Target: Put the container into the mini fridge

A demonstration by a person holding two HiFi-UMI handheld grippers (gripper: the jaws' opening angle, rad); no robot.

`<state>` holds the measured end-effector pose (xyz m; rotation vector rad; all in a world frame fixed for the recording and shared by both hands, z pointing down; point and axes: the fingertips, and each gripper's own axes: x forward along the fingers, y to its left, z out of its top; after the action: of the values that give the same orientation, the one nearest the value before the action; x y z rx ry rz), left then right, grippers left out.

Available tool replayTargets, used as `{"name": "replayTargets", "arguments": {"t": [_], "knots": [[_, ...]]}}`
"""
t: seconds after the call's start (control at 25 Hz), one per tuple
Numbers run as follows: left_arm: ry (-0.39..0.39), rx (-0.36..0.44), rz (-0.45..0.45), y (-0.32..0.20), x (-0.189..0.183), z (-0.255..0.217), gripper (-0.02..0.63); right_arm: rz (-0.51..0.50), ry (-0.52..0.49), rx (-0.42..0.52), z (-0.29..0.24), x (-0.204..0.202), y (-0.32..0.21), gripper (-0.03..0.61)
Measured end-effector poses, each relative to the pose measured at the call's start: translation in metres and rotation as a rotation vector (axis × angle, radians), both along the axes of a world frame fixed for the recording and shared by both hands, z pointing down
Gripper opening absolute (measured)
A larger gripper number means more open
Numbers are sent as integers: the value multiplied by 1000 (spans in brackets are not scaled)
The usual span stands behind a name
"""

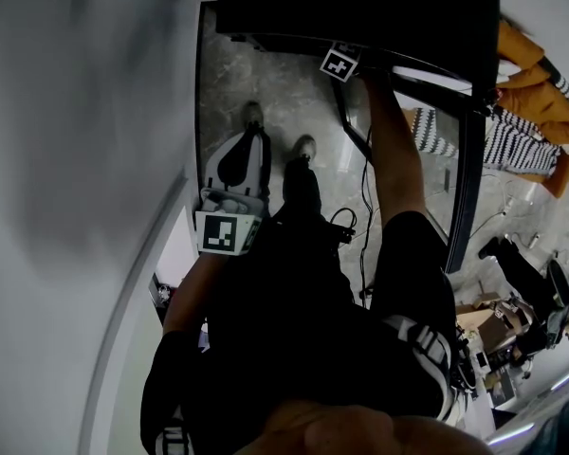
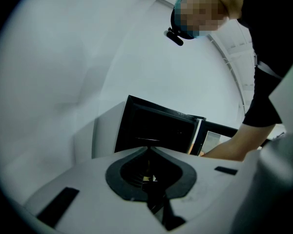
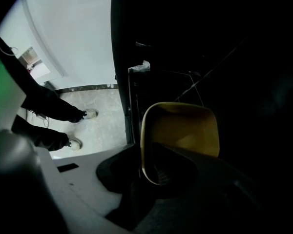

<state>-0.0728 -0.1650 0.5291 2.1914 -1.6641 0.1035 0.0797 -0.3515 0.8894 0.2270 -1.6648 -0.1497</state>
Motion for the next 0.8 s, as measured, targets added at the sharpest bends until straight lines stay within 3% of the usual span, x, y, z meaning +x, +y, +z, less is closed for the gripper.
{"name": "replayTargets", "arguments": {"t": [0.24,0.52,0.8], "knots": [[-9,-23,31,9,3,4,12,15,-31,22,-15,-2,-1,69],[29,55,11,7,8,-14,12,10,-10,69,-38,3,6,75],[26,71,9,13,7,-30,12,106,-172,146,-77,-15,16,74]]}}
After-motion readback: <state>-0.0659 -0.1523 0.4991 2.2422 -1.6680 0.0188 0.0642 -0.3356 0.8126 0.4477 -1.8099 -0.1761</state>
